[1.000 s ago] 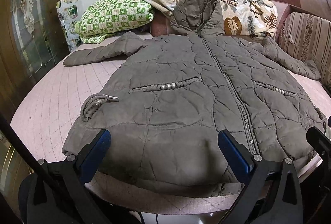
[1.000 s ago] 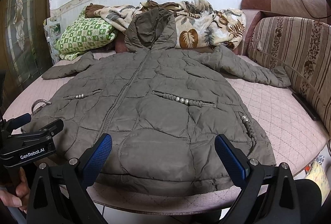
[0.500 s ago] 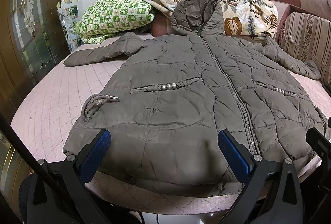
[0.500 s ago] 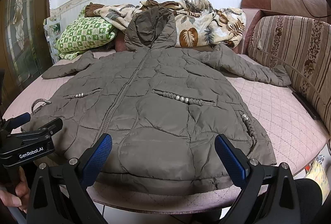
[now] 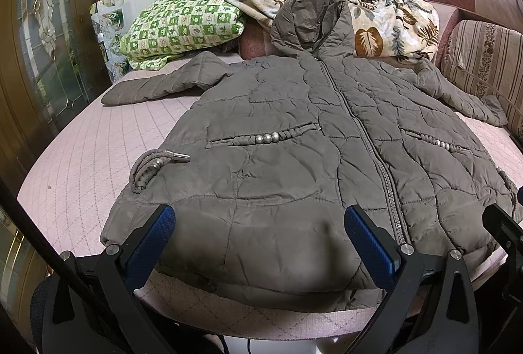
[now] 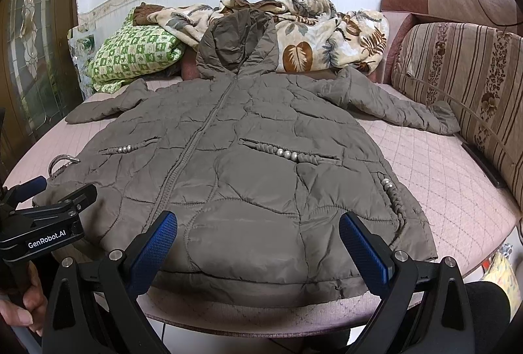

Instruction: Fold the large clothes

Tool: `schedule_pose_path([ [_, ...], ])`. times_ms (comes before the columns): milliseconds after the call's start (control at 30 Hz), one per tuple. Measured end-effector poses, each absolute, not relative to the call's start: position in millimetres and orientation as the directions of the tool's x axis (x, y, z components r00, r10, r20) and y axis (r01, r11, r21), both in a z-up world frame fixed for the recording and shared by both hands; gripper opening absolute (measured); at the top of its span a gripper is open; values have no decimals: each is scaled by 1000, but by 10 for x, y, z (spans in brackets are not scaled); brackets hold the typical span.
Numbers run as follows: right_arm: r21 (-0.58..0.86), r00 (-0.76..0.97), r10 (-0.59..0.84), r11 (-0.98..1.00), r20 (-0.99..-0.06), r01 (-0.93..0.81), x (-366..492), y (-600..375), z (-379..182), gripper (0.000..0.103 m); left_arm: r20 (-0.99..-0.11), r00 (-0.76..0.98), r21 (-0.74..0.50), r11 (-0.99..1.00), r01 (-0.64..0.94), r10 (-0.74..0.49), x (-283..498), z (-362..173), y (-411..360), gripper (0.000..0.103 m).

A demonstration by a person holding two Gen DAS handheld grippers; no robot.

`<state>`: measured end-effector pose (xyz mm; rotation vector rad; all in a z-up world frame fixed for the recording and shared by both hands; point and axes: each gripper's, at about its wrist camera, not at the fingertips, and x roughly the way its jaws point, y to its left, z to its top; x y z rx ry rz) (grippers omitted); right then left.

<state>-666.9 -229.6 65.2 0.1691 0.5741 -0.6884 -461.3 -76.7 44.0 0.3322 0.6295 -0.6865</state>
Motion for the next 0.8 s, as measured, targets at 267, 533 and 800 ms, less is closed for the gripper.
schedule_pose_path([
  [267, -17, 644, -558, 762, -523, 647, -6790, -2603, 872, 101, -555, 639, 65, 737, 673, -534, -4364, 902, -886, 103],
  [533, 161, 638, -580, 664, -506, 731, -7101, -3506, 1356, 101, -465, 706, 155, 736, 659, -534, -3852, 1296, -1637, 103],
  [800, 543, 647, -555, 369, -522, 754, -7902, -4821, 1289, 95, -454, 724, 152, 755, 638, -520, -3446, 1031, -1874, 103],
])
